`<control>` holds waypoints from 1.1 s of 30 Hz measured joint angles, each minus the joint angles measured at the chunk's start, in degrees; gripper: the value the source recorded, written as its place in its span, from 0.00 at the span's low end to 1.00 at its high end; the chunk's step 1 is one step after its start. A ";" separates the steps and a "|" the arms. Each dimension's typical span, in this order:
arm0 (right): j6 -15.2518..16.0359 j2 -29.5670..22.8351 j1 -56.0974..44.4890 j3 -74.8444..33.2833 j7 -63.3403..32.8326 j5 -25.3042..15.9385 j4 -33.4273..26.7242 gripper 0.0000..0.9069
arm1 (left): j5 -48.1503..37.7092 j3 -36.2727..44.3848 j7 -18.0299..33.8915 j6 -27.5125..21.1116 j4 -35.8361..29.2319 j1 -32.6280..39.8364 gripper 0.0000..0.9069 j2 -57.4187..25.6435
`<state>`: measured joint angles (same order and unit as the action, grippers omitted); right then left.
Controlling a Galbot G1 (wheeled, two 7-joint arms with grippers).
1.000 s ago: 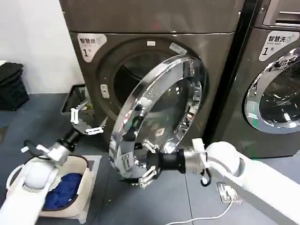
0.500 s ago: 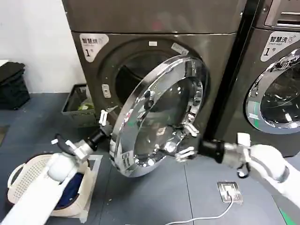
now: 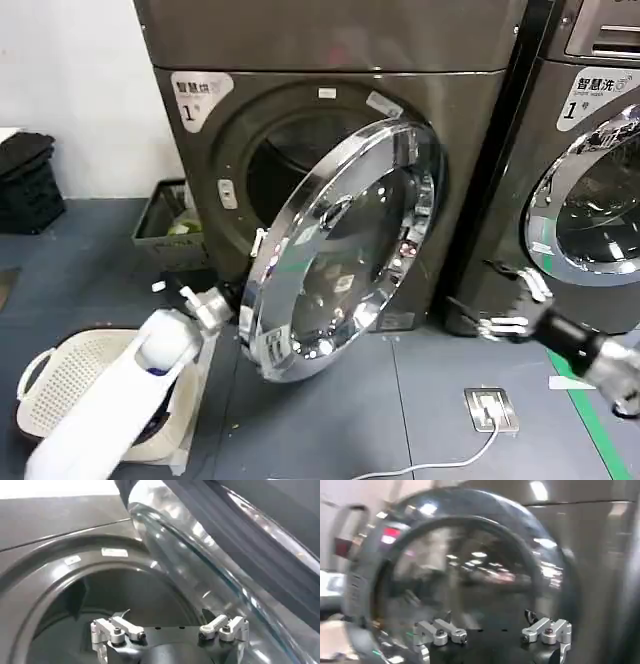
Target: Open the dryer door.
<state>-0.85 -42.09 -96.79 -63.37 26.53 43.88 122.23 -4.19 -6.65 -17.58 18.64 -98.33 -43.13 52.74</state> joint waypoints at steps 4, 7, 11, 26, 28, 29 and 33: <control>-1.12 -6.26 -5.99 -6.91 -1.69 -2.27 1.28 1.00 | -0.52 2.96 -0.01 0.77 0.83 2.07 1.00 0.43; -1.61 -11.01 -9.03 -11.06 -3.01 -4.26 2.23 1.00 | -0.84 5.13 -0.07 1.17 1.78 3.80 1.00 1.17; -1.68 -17.15 -11.21 -15.62 -5.80 -6.46 3.42 1.00 | -1.28 8.11 -0.12 1.56 3.14 6.32 1.00 2.43; -3.60 -36.57 -15.28 -27.63 -18.16 -14.97 3.76 1.00 | -1.38 16.87 -0.31 1.83 7.95 14.58 1.00 7.23; -3.20 -38.06 -15.40 -28.68 -19.75 -15.41 3.24 1.00 | -1.34 18.25 -0.30 1.81 8.63 15.73 1.00 8.10; -2.95 -38.87 -15.46 -29.33 -20.80 -15.42 2.92 1.00 | -1.31 18.86 -0.30 1.81 8.92 16.16 1.00 8.41; -3.03 -41.93 -15.11 -31.39 -25.04 -17.21 1.93 1.00 | -1.39 21.47 -0.31 1.91 10.41 18.28 1.00 10.09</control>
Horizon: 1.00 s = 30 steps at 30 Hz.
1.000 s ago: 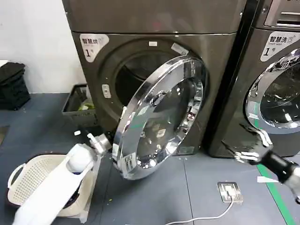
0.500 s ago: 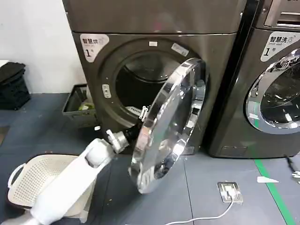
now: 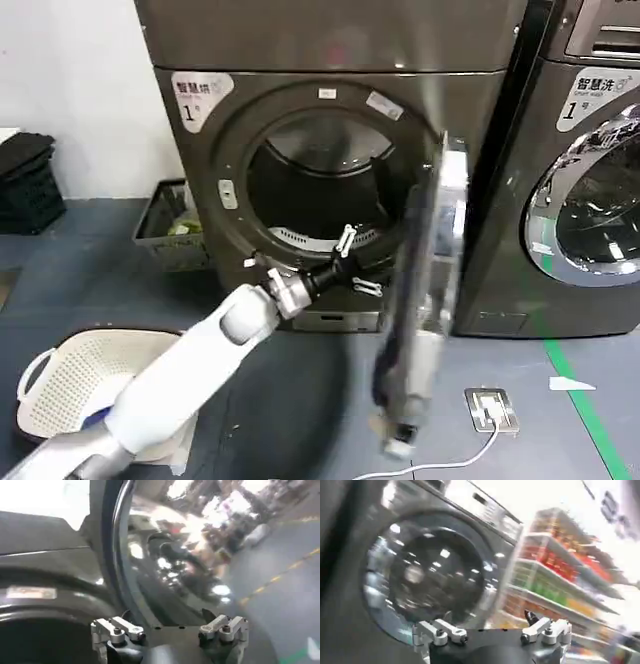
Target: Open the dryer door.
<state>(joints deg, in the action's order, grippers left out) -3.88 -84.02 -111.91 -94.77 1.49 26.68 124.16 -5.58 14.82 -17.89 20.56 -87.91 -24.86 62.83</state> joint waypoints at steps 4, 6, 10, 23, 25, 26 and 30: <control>-0.97 -2.81 0.95 -2.32 -4.77 -2.85 -1.36 1.00 | -0.11 2.50 0.00 0.41 1.64 2.13 1.00 1.88; -1.81 -4.43 1.71 -3.62 -7.75 -4.36 -2.32 1.00 | -0.13 3.61 0.00 0.68 2.57 3.05 1.00 2.82; -1.53 -7.19 3.20 -6.23 -12.75 -6.21 -4.33 1.00 | -0.35 5.67 0.00 1.42 4.34 4.68 1.00 4.61; 4.06 -8.20 5.16 -17.56 -19.90 -8.54 -12.61 1.00 | -0.99 11.65 0.44 2.32 9.61 9.35 1.00 9.64; 4.32 -8.20 4.75 -19.05 -19.90 -9.26 -13.98 1.00 | -0.56 12.22 0.55 2.05 10.15 9.75 1.00 10.45; 4.32 -8.20 4.54 -19.72 -19.82 -9.43 -14.64 1.00 | -0.25 12.45 0.59 1.89 10.42 9.91 1.00 10.95; 3.32 -8.19 3.65 -22.11 -17.93 -9.62 -17.34 1.00 | -0.06 13.35 0.69 1.37 11.76 10.51 1.00 13.00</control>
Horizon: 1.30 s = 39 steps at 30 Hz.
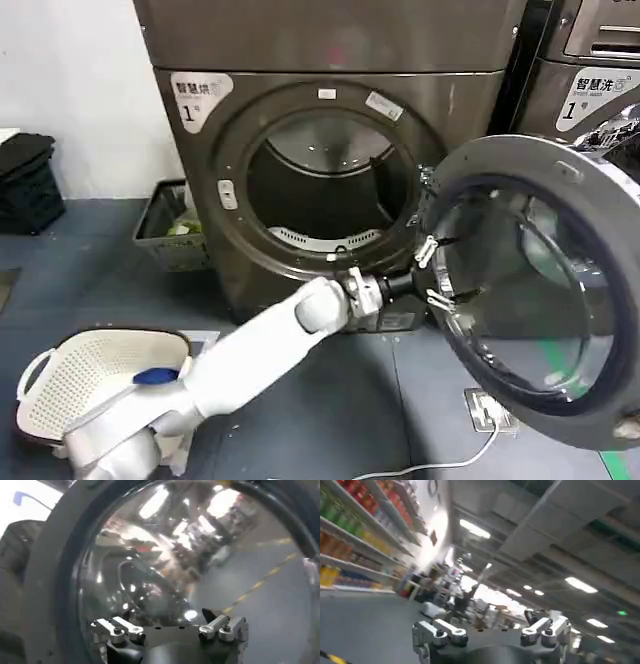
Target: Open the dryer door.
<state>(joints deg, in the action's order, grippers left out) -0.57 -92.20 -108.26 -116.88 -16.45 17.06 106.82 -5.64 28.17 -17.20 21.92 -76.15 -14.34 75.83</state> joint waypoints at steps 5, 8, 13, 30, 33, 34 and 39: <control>-1.10 0.01 -1.39 -1.94 1.66 0.06 -3.53 1.00 | 0.08 0.50 0.00 -0.15 1.31 0.31 1.00 2.69; -1.13 0.03 -1.88 -2.42 2.26 0.14 -4.87 1.00 | 0.20 0.51 0.00 -0.51 1.50 0.23 1.00 3.97; -2.05 3.46 -2.58 -2.66 2.57 -0.54 -7.05 1.00 | 0.32 0.48 0.00 -1.07 1.71 0.23 1.00 5.07; -2.32 8.62 -2.85 -3.21 3.76 -0.98 -10.83 1.00 | 0.95 0.05 0.11 -2.26 1.91 -0.71 1.00 6.11; -2.34 9.59 -3.05 -3.49 3.98 -0.97 -11.49 1.00 | 0.90 -0.50 0.12 -2.78 0.69 -1.42 1.00 5.55; -2.33 9.86 -3.11 -3.54 4.03 -0.96 -11.57 1.00 | 0.88 -0.65 0.12 -3.01 0.09 -1.84 1.00 5.21; -2.10 10.28 -3.17 -3.53 4.28 -0.91 -11.25 1.00 | 0.42 -1.88 0.12 -4.71 -3.56 -4.04 1.00 2.87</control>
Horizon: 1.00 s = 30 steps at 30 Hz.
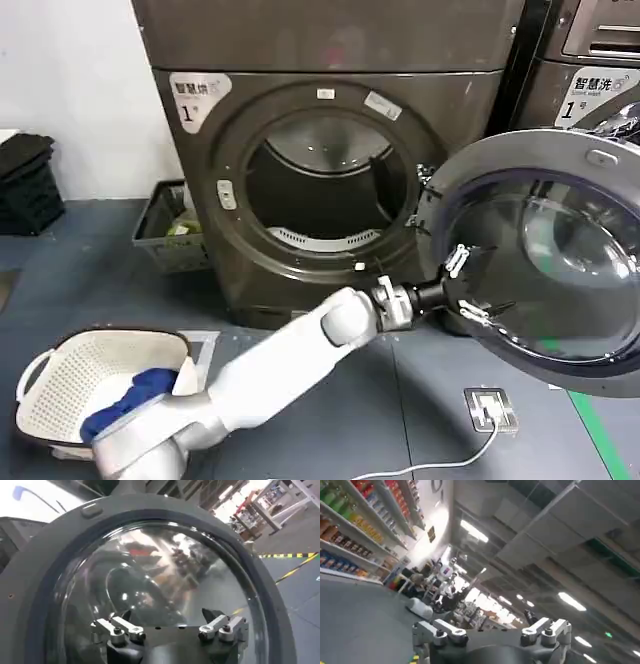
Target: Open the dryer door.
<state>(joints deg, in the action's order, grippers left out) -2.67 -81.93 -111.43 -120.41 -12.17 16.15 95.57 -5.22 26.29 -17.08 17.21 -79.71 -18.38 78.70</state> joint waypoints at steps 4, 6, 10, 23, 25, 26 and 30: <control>0.84 0.34 0.37 0.43 0.46 -0.01 0.56 1.00 | -2.05 -2.01 -0.07 -4.23 -4.54 -2.86 1.00 -2.79; 1.25 0.58 0.51 0.57 0.55 -0.05 0.81 1.00 | -3.69 -3.50 -0.09 -5.94 -7.19 -4.68 1.00 -4.28; 2.21 1.28 0.95 0.59 0.75 -0.13 0.85 1.00 | -7.77 -7.21 1.28 -9.83 -12.55 -8.77 1.00 -7.65; 4.16 2.74 2.85 1.90 2.08 0.95 2.51 1.00 | -18.33 -25.52 13.68 -25.47 -30.44 -24.19 1.00 -19.44; 4.51 3.09 2.84 2.04 2.11 1.90 3.06 1.00 | -19.33 -28.76 14.71 -26.87 -32.11 -27.24 1.00 -21.13; 4.60 3.28 2.84 2.09 2.13 2.12 3.15 1.00 | -20.40 -30.46 15.57 -27.96 -33.06 -28.83 1.00 -22.04; 4.74 4.24 3.05 2.53 2.33 2.22 3.50 1.00 | -24.28 -37.52 19.05 -32.08 -36.16 -35.37 1.00 -25.06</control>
<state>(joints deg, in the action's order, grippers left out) 2.07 -77.69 -108.38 -117.88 -9.84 18.37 99.07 -29.49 -11.24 1.97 -14.86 -115.87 -53.76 53.64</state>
